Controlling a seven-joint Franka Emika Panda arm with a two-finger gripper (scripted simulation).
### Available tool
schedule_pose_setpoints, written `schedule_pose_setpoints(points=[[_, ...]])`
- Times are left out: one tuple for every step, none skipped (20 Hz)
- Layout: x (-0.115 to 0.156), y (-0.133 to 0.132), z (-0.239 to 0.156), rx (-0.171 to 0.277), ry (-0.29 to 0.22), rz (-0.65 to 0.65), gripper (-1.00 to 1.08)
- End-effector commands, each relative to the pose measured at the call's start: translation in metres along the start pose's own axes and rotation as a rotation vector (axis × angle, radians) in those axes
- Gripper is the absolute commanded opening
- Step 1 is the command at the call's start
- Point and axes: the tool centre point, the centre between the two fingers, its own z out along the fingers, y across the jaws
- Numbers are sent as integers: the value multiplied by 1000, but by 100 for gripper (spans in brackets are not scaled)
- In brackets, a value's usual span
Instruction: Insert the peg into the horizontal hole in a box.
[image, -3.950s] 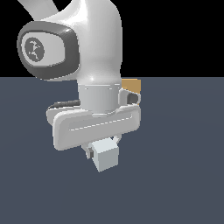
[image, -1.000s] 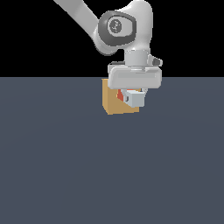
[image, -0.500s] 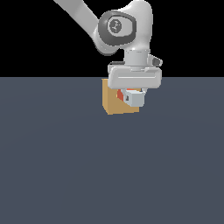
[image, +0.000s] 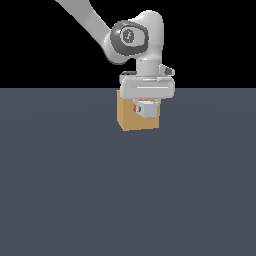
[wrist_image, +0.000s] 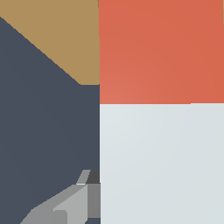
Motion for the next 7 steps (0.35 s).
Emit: schedule_pose_setpoints(points=[[24,1,-3,-6,3,-6,-100],[30,1,-3,-6,3,-6,-100],[34,1,-4,-6,3,-6,-100],[38,1,-4,-6,3,-6,-100],[40,1,-4,-6,3,-6,-100],[42,1,-4,-6,3,-6,-100],[42,1,-4,-6,3,-6,-100]])
